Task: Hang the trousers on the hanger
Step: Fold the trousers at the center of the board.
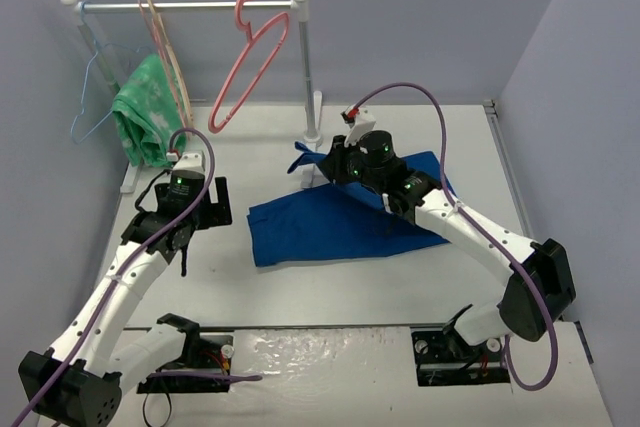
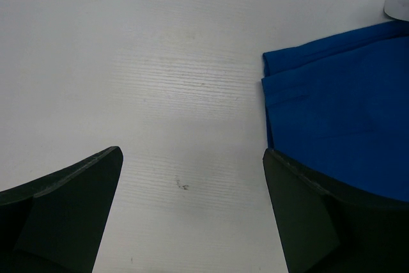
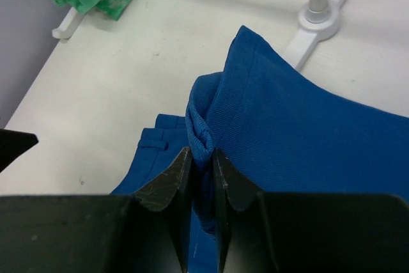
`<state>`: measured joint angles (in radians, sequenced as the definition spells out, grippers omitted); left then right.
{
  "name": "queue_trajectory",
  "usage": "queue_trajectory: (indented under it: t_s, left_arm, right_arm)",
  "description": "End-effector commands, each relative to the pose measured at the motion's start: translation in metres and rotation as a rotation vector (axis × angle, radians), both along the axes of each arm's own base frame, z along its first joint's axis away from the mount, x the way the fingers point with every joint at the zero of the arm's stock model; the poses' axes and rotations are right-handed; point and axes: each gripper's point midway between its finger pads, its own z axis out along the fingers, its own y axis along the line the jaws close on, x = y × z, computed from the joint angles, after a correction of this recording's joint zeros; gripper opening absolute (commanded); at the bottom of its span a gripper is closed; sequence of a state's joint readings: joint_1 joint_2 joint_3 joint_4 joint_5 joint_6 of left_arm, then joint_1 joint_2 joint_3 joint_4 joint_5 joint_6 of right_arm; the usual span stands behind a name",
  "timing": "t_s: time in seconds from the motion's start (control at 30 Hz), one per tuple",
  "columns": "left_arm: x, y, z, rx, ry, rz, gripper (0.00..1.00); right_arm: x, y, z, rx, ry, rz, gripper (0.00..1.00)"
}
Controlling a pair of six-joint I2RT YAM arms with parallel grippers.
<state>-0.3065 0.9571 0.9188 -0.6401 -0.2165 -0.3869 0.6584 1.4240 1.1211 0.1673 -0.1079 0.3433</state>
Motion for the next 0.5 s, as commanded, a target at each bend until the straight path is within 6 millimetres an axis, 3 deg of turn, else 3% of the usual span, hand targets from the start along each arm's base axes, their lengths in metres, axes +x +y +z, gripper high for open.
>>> queue_trajectory:
  t_s: [0.0,0.2,0.37,0.47]
  left_arm:
    - [0.008,-0.001,0.012,-0.020,-0.041,0.012,0.91]
    - [0.010,-0.009,0.002,-0.041,0.005,-0.012,0.91]
    - [0.008,-0.021,-0.018,-0.107,0.083,0.010,0.90]
    - [0.010,-0.037,-0.035,-0.202,0.123,0.044,0.83]
  right_arm:
    - [0.005,0.029,0.066,0.159,-0.154,0.031,0.00]
    - [0.001,0.035,0.099,0.162,-0.223,0.036,0.00]
    - [0.002,0.032,0.101,0.144,-0.236,0.024,0.00]
    - [0.002,0.032,0.095,0.138,-0.230,0.024,0.00]
